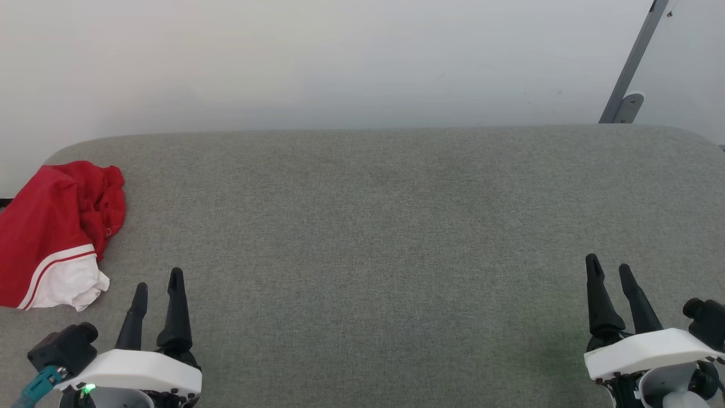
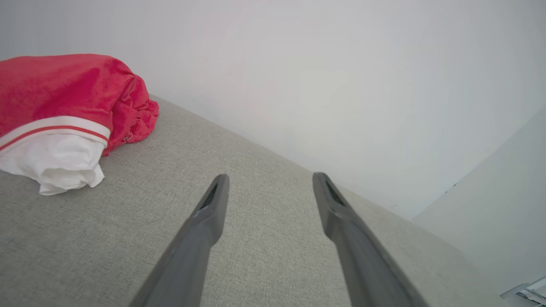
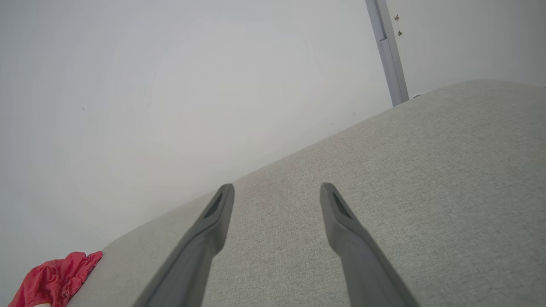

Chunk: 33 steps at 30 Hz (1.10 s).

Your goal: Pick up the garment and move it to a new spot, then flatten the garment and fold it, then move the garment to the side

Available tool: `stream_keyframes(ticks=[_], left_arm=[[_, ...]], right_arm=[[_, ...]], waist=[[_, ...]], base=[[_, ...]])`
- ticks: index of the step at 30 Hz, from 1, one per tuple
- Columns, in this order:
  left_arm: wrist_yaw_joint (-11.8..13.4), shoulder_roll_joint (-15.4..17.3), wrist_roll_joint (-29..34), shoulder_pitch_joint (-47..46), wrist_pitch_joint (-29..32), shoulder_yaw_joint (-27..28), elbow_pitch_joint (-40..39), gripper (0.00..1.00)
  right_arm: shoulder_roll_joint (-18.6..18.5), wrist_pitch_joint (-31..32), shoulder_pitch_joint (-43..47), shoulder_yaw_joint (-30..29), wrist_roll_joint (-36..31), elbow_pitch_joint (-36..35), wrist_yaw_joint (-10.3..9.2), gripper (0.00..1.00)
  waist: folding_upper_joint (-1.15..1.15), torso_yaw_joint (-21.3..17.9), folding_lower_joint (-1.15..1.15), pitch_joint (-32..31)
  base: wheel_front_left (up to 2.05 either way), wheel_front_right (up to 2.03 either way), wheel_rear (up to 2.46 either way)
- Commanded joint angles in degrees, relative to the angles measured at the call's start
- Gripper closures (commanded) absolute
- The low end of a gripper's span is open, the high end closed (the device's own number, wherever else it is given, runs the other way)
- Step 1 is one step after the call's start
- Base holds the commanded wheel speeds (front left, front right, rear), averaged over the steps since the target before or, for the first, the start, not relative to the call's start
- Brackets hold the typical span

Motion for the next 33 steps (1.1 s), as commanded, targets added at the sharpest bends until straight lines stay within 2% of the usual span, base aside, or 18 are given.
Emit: stream_keyframes(ticks=[1,16,33], left_arm=[[-0.53,0.16,2.11,0.21,-0.66,0.28,-0.9,0.0],[-2.58,-0.59,11.22,1.2,-2.76,0.77,-1.84,0.0],[-4.6,-0.66,18.76,1.45,-4.68,1.4,-1.65,0.0]], right_arm=[[-0.53,-0.74,-0.61,0.27,-1.83,-0.74,0.25,0.0],[-1.48,-2.85,-0.34,1.58,-9.23,-2.07,0.26,0.0],[-2.42,-4.84,0.26,2.23,-16.18,-3.51,0.28,0.0]], waist=[[0.0,0.0,0.0,-0.01],[0.0,-0.03,0.0,-0.19],[0.0,-0.02,0.0,-0.46]], base=[[0.0,0.0,0.0],[0.0,0.0,0.0],[0.0,0.0,0.0]])
